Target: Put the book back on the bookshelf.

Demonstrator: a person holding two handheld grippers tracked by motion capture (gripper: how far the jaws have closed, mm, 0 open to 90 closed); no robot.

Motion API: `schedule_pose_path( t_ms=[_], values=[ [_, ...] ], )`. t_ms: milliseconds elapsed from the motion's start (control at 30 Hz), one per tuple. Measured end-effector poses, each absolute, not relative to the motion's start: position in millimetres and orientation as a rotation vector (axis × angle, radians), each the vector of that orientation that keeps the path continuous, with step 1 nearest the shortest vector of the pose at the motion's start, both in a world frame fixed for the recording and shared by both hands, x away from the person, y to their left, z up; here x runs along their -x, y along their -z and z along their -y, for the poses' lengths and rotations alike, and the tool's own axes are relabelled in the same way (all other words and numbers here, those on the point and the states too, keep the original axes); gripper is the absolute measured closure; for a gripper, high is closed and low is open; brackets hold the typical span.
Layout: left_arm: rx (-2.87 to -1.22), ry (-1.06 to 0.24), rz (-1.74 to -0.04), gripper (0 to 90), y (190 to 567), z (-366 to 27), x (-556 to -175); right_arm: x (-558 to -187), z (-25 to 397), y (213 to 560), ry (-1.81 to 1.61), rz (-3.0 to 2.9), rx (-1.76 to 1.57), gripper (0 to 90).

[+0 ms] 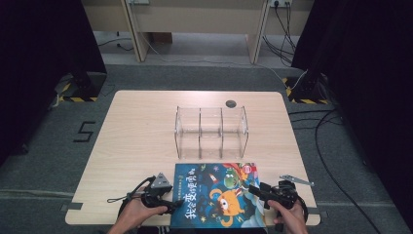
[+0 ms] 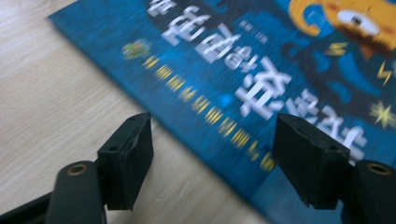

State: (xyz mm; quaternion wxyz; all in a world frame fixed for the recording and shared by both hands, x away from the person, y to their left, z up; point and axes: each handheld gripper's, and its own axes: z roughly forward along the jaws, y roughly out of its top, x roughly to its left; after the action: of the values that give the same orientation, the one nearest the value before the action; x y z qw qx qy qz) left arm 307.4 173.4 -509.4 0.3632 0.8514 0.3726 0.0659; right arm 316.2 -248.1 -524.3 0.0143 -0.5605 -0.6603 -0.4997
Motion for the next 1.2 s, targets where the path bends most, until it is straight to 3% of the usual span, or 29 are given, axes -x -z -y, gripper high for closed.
schedule_pose_path(
  t_ms=[767,833,967,1033,1200],
  values=[
    [-2.163,-0.164,-1.002,29.1,509.3,-175.7,-307.2,-306.4,249.4,530.7,1.591,1.673,1.814,29.6],
    [-2.144,-0.134,-1.000,29.5,509.7,-175.1,-307.1,-301.8,243.5,539.2,1.528,1.478,1.698,39.2],
    [-2.137,-0.114,-1.000,29.8,509.6,-176.7,-308.4,-299.7,227.8,534.2,1.539,1.667,1.655,44.2],
    [-2.117,-0.091,-1.003,30.0,510.3,-178.9,-309.7,-298.8,222.9,530.6,1.519,1.791,1.543,55.2],
    [-2.125,-0.089,-0.993,28.5,510.3,-179.0,-309.9,-297.0,221.4,527.0,1.558,1.973,1.435,51.3]
  ],
)
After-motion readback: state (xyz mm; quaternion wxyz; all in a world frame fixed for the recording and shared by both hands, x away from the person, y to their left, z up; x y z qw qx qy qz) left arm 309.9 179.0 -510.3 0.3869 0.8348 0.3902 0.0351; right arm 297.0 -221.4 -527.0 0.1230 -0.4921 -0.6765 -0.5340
